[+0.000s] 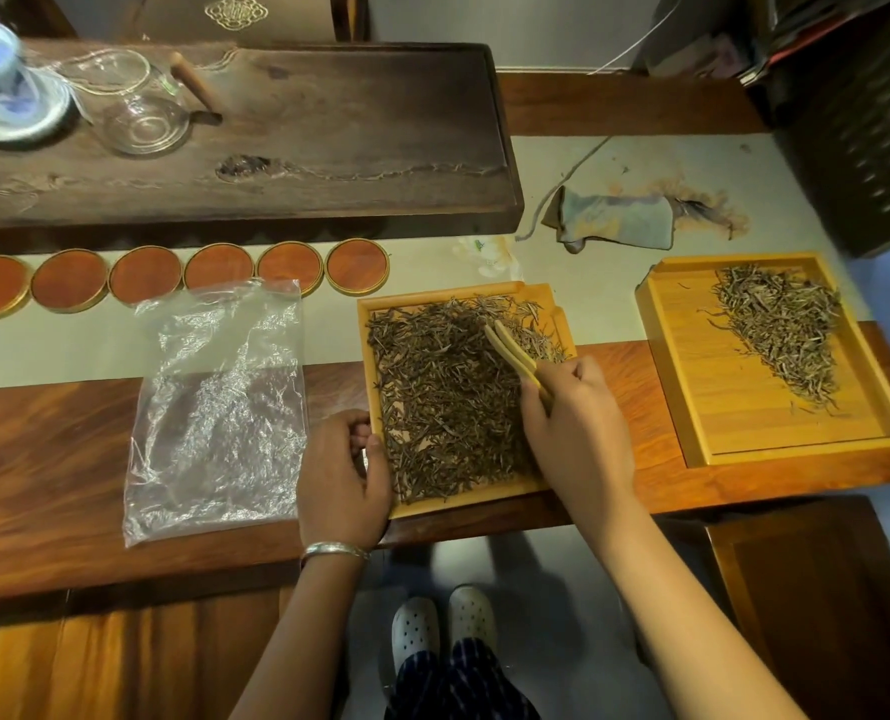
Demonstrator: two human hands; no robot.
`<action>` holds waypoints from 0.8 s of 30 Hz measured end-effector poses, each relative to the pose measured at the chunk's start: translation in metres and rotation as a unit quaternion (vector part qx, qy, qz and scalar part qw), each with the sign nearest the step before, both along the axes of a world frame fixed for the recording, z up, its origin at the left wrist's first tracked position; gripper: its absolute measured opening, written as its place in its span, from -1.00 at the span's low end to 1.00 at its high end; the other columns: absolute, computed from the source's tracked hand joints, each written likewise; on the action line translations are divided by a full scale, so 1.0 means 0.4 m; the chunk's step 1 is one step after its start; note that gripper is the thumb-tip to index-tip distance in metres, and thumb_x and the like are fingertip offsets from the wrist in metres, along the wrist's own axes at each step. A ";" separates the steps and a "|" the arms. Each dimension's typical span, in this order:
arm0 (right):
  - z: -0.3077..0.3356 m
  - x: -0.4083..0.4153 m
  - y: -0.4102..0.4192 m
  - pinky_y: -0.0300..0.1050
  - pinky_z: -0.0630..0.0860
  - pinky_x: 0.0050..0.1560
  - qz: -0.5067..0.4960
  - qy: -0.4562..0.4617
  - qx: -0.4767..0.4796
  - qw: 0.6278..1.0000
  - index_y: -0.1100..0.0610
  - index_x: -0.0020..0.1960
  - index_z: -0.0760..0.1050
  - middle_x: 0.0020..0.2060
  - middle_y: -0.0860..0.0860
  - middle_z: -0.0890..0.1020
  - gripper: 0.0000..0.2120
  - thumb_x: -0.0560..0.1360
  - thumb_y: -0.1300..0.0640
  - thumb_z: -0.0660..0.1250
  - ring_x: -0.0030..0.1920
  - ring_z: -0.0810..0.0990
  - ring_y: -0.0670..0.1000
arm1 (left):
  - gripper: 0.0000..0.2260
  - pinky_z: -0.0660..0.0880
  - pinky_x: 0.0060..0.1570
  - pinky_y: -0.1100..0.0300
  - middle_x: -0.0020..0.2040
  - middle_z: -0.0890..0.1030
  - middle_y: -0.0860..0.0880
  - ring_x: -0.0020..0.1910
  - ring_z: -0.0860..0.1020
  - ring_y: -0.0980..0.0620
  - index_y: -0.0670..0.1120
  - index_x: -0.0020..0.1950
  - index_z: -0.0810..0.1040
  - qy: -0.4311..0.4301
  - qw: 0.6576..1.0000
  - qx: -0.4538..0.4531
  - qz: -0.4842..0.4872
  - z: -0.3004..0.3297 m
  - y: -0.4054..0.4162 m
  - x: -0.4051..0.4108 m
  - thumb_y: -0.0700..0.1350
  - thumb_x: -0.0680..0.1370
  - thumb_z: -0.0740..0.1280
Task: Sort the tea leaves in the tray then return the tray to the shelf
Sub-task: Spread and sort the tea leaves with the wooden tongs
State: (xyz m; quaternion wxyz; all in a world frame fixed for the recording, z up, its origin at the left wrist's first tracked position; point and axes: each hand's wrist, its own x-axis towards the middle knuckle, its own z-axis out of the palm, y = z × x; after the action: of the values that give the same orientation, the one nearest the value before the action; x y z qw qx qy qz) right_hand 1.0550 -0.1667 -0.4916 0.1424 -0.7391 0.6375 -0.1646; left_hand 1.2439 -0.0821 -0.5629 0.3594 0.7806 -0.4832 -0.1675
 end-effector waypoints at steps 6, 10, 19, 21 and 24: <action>-0.004 -0.012 -0.025 -0.14 0.40 -0.34 -0.033 -0.003 0.019 0.999 0.17 0.07 0.53 -0.03 0.12 0.48 -0.78 0.58 0.07 0.21 -0.29 0.42 0.00 | -0.91 0.23 -0.32 0.38 -0.20 0.44 0.03 -0.27 0.38 0.11 -0.06 -0.05 0.43 -0.003 1.000 0.002 0.001 0.001 0.000 -0.002 -0.09 0.51 0.19; -0.007 -0.021 -0.027 -0.10 0.49 -0.29 -0.037 0.006 0.036 0.999 0.17 0.08 0.53 -0.01 0.13 0.48 -0.78 0.58 0.07 0.20 -0.24 0.47 0.04 | -0.93 0.21 -0.31 0.41 -0.20 0.43 0.05 -0.27 0.37 0.13 -0.04 -0.05 0.42 -0.006 1.000 0.003 0.003 0.003 0.000 -0.002 -0.08 0.51 0.19; -0.004 -0.002 -0.005 -0.05 0.50 -0.35 0.003 0.004 0.019 1.000 0.19 -0.03 0.52 -0.06 0.11 0.47 -0.83 0.57 0.10 0.23 -0.30 0.45 0.04 | -0.92 0.21 -0.31 0.41 -0.20 0.42 0.06 -0.27 0.37 0.13 -0.04 -0.04 0.42 -0.006 1.000 -0.001 0.002 0.005 0.000 -0.003 -0.08 0.50 0.20; -0.003 -0.007 0.000 -0.09 0.44 -0.38 0.009 -0.008 0.011 1.000 0.20 -0.07 0.52 -0.09 0.09 0.47 -0.84 0.56 0.11 0.25 -0.31 0.44 0.03 | -0.94 0.20 -0.31 0.42 -0.21 0.41 0.07 -0.28 0.35 0.14 -0.02 -0.05 0.41 -0.007 1.000 -0.003 0.004 0.005 0.000 -0.002 -0.09 0.50 0.20; -0.002 -0.008 0.005 -0.12 0.39 -0.40 0.030 -0.008 0.009 0.999 0.19 -0.08 0.54 -0.15 0.06 0.46 -0.84 0.55 0.11 0.27 -0.33 0.43 0.01 | -0.93 0.21 -0.31 0.43 -0.21 0.41 0.08 -0.27 0.35 0.14 -0.04 -0.04 0.42 -0.010 1.000 -0.001 0.006 0.005 0.001 -0.003 -0.09 0.50 0.21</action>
State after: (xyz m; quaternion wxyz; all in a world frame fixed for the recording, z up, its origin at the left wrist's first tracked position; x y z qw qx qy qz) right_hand 1.0517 -0.1648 -0.4924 0.1591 -0.7554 0.6152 -0.1602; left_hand 1.2428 -0.0817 -0.5609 0.3565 0.7845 -0.4825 -0.1571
